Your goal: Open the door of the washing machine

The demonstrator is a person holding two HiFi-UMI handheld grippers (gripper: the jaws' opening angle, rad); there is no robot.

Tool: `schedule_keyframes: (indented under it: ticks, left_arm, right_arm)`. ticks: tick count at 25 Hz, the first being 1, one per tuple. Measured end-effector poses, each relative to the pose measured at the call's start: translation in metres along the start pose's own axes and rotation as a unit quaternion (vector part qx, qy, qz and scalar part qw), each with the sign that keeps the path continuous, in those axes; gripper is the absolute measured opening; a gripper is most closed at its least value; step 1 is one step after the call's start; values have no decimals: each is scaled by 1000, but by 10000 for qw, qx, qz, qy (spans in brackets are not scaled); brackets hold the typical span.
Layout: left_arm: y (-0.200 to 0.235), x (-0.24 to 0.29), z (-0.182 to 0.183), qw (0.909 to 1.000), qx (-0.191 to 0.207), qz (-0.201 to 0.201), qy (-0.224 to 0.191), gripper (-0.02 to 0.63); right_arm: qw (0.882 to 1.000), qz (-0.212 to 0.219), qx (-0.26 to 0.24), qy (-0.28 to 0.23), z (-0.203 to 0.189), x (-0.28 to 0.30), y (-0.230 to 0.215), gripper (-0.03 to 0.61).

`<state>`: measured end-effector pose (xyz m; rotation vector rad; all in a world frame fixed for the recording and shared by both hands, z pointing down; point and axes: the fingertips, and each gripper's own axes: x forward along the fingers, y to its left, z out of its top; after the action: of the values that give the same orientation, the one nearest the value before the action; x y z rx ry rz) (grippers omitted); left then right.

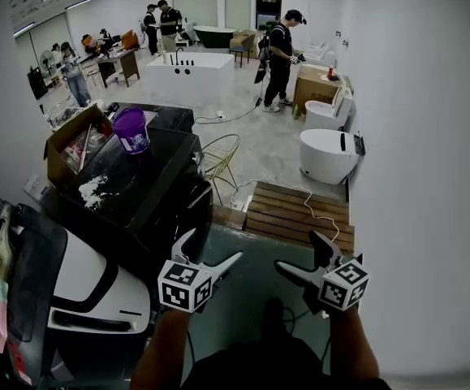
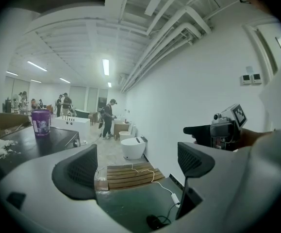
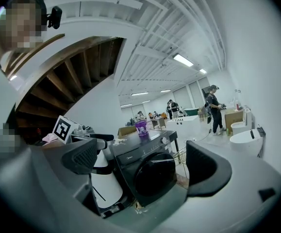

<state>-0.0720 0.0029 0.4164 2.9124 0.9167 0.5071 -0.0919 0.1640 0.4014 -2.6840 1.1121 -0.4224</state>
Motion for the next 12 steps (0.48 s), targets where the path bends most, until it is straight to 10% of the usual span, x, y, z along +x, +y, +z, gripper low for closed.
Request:
schedule_keyframes:
  ticks: [12]
  left_arm:
    - [11,145,31,9992,-97,116,358,529]
  right_arm:
    - [9980,265,560,96,26,46,-140,581]
